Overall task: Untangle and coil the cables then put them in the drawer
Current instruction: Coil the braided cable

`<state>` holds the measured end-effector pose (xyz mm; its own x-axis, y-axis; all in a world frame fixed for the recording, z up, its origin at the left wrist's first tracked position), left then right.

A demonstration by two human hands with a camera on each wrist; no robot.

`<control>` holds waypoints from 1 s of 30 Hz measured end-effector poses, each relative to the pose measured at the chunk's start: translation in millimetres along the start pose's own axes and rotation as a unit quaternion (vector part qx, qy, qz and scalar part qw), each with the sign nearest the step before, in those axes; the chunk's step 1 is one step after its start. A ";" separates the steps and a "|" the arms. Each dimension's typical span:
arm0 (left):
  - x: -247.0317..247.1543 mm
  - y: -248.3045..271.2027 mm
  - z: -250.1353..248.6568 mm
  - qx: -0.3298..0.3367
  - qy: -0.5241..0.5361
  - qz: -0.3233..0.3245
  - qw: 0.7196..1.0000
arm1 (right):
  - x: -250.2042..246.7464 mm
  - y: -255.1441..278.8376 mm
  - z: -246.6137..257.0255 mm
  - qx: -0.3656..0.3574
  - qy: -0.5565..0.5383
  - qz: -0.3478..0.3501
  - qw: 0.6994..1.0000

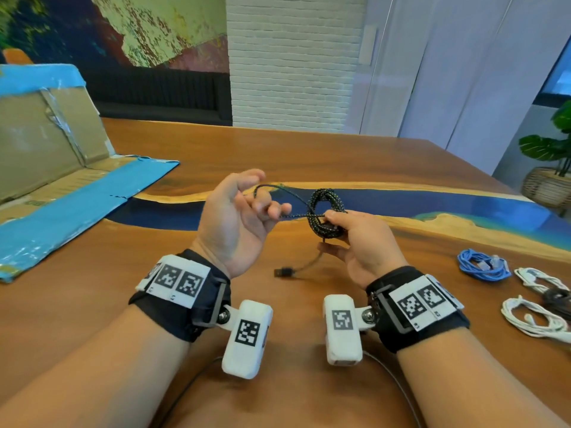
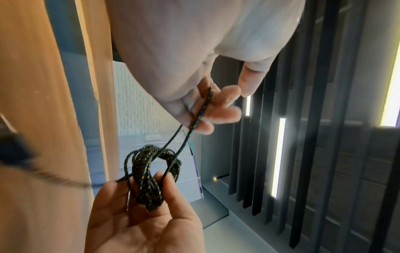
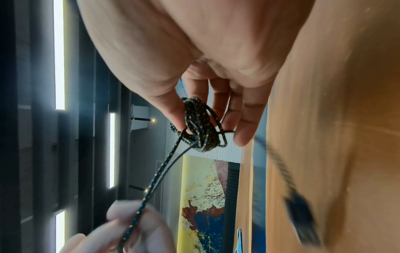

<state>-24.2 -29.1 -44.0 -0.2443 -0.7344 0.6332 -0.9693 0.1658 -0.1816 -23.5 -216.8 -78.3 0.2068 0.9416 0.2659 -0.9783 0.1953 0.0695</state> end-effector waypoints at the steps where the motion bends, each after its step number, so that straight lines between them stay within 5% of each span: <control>1: -0.8 -0.8 -2.6 0.013 -0.009 -0.010 1.000 | -4.1 -0.8 0.7 0.007 -0.004 -0.010 1.000; 8: -23.4 -14.0 -8.8 0.014 -0.200 -0.132 0.971 | -28.6 -10.1 6.0 0.030 -0.075 -0.053 0.995; 13: -35.7 -19.2 -3.8 -0.006 -0.396 -0.109 0.912 | -18.6 -6.8 5.2 0.007 -0.123 -0.019 0.992; 20: -35.2 -17.7 -3.5 0.043 -0.324 -0.192 0.925 | -9.0 -0.7 8.9 -0.015 -0.195 0.009 0.981; 23: -36.3 -17.8 -3.1 0.013 -0.357 -0.152 0.922 | -9.0 1.4 9.2 -0.016 -0.201 0.001 0.980; 27: -41.6 -19.5 -2.1 -0.035 -0.529 -0.083 0.844 | -13.0 0.9 15.0 -0.036 -0.168 0.008 0.985; 30: -28.0 -16.1 -0.4 -0.019 -0.525 -0.057 0.849 | -3.9 5.0 13.4 -0.037 -0.137 0.036 0.989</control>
<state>-1.8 -10.9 -58.4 -0.0073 -0.9261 -0.3773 -0.9900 0.0599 -0.1279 -29.0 -223.2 -66.1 0.1227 0.8455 0.5198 -0.9868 0.1595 -0.0266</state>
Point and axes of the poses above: each hand's wrist, its own y-axis away from the middle knuckle, its own x-axis out of the palm, z = x × y, the point moved 4 cm from there along -y, towards the middle knuckle, and after that the axes turned 1 degree about -y, right-handed, at the moved point
